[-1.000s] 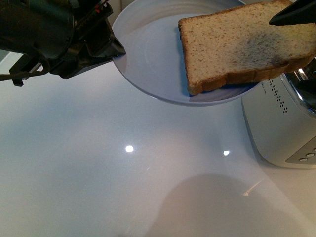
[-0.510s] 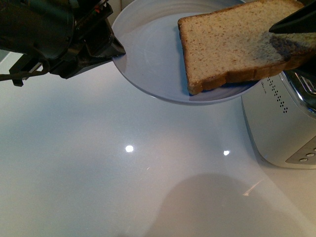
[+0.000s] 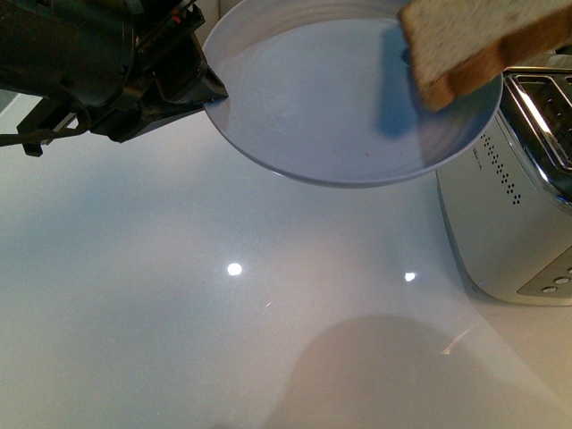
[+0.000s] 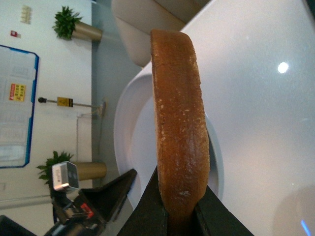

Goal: Left arm holds plate, right arm toasts bread

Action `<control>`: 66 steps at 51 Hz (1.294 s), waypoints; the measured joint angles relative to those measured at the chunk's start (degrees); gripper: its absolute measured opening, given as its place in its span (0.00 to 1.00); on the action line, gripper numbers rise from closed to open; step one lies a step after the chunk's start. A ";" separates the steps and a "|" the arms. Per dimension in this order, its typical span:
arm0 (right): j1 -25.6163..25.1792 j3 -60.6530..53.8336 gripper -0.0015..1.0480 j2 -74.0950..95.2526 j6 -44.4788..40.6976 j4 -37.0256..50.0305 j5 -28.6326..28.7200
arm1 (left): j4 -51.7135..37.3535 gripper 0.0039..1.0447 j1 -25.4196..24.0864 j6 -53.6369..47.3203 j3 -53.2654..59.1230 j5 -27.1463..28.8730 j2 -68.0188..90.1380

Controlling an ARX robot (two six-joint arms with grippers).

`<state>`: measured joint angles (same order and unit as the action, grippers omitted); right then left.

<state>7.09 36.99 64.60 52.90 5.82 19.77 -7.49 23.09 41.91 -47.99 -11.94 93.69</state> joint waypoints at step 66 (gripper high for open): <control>-0.35 16.90 0.03 11.56 -50.16 -17.22 -31.17 | 0.00 0.03 0.00 0.02 0.00 -0.02 -0.04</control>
<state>6.74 53.89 76.16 2.74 -11.40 -11.40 -7.49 23.09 41.93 -47.99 -11.97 93.65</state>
